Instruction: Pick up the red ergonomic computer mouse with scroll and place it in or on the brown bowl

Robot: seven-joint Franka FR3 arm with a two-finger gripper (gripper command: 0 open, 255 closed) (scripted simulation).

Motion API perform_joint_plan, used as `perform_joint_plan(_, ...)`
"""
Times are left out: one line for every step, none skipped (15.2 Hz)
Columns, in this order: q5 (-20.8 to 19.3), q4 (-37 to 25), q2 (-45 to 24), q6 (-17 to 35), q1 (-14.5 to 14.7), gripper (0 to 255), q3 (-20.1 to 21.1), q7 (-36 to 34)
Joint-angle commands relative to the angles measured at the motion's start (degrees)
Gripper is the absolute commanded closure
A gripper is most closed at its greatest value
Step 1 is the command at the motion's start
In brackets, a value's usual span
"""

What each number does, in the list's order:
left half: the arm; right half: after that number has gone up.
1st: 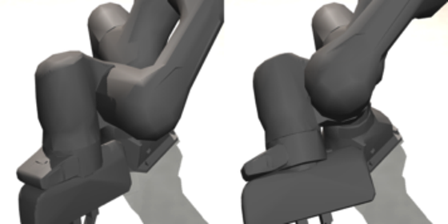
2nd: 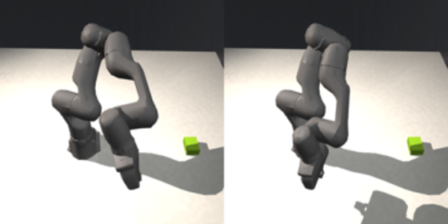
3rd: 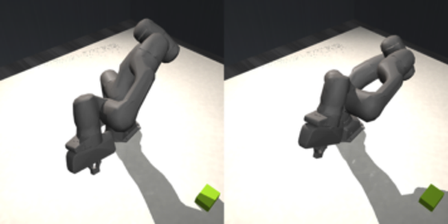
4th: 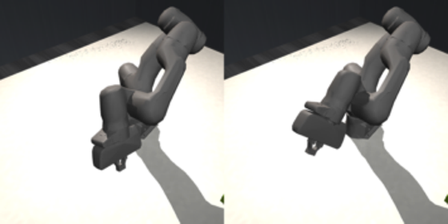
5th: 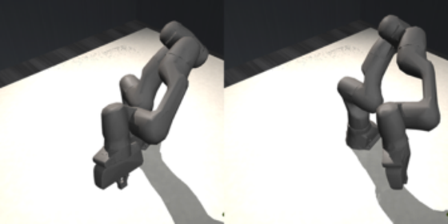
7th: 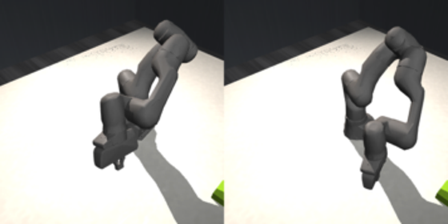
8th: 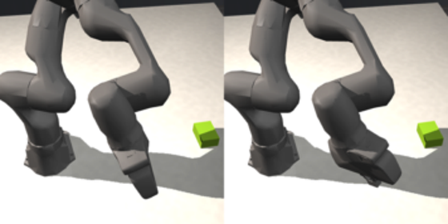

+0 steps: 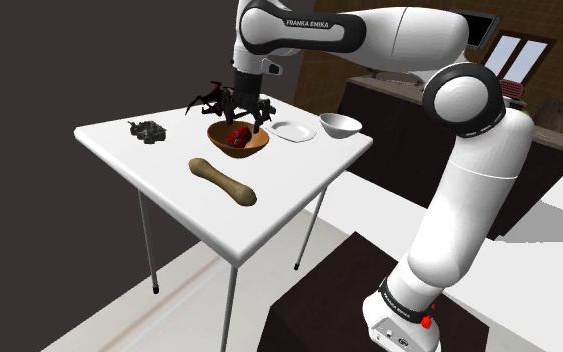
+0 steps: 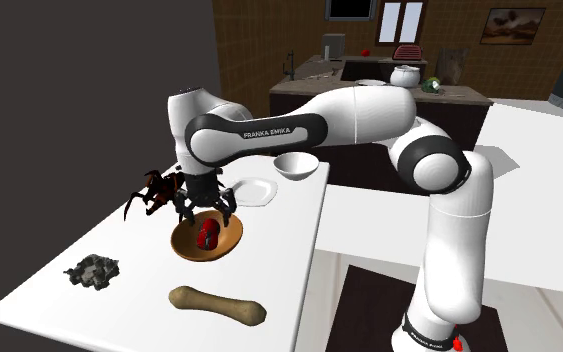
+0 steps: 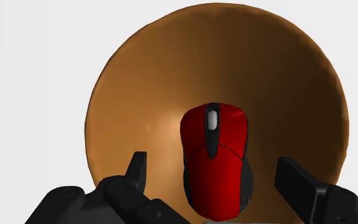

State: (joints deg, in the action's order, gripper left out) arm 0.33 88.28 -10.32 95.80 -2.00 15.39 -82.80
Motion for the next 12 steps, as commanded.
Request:
perform_joint_plan(0.0, 0.0, 0.0, 0.0, 0.0, 0, 0.0, 0.0)
perform_joint_plan(0.0, 0.0, 0.0, 0.0, 0.0, 0, 0.0, 0.0)
perform_joint_plan(-0.09, -2.39, -0.35, -2.05, 0.05, 0, 0.01, -0.06)
perform_joint_plan(-0.21, -4.94, -0.81, -4.15, 0.12, 0, 0.02, -0.14)
perform_joint_plan(-0.36, -7.66, -1.39, -6.3, 0.22, 0, 0.04, -0.24)
perform_joint_plan(-0.51, -9.94, -1.94, -8.05, 0.32, 0, 0.06, -0.33)
perform_joint_plan(-0.51, -9.94, -1.94, -8.05, 0.32, 0, 0.06, -0.33)
perform_joint_plan(-0.5, -9.92, -1.93, -8.04, 0.32, 0, 0.05, -0.33)
perform_joint_plan(-0.51, -9.93, -1.94, -8.05, 0.32, 0, 0.06, -0.33)
perform_joint_plan(-0.51, -9.93, -1.94, -8.05, 0.32, 0, 0.06, -0.33)
perform_joint_plan(-0.51, -9.94, -1.94, -8.05, 0.32, 0, 0.06, -0.33)
perform_joint_plan(-0.51, -9.94, -1.94, -8.05, 0.32, 0, 0.06, -0.33)
